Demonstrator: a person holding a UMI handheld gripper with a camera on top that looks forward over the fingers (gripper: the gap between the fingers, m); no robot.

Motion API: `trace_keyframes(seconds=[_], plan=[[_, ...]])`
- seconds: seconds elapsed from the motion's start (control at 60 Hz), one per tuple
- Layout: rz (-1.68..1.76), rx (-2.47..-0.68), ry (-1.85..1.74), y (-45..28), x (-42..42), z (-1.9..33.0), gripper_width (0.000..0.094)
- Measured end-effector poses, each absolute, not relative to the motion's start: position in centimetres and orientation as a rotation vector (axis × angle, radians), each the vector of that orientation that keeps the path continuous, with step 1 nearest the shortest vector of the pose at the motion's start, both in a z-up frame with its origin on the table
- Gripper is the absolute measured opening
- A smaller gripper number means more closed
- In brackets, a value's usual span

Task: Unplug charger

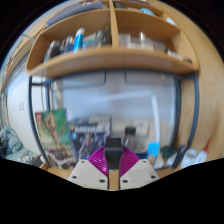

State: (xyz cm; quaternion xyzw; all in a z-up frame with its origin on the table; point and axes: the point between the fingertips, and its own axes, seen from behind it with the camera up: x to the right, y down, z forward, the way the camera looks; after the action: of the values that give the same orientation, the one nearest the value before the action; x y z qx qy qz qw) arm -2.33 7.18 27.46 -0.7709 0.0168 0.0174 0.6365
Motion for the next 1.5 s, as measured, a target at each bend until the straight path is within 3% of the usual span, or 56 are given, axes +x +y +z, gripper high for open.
trace_keyframes(seconds=[0.05, 0.1, 0.183, 0.267, 0.517, 0.7, 0.85, 1.133, 1.183, 1.367, 1.5], plan=[[0.028, -1.741, 0.038, 7.9, 0.1, 31.4, 0.0115], [0.049, -1.766, 0.07, 8.3, 2.6, 33.2, 0.0114], [0.03, -1.831, 0.11, 7.4, 7.4, 32.9, 0.0114], [-0.006, -1.943, 0.132, 6.2, 11.4, 28.8, 0.0113], [0.054, -2.41, 0.1, -0.8, 16.1, 10.3, 0.0112], [0.123, -2.604, 0.031, -4.1, 15.9, 2.6, 0.0116], [0.14, -2.714, -0.025, -5.8, 16.1, -0.8, 0.0125], [0.103, -2.703, -0.066, -4.5, 16.4, -1.4, 0.0233], [0.083, -2.693, -0.066, -4.3, 16.6, -1.4, 0.0364], [0.063, -2.634, -0.042, -3.5, 16.5, 0.3, 0.0569], [0.078, -2.508, 0.012, -3.0, 15.7, 5.9, 0.0692]])
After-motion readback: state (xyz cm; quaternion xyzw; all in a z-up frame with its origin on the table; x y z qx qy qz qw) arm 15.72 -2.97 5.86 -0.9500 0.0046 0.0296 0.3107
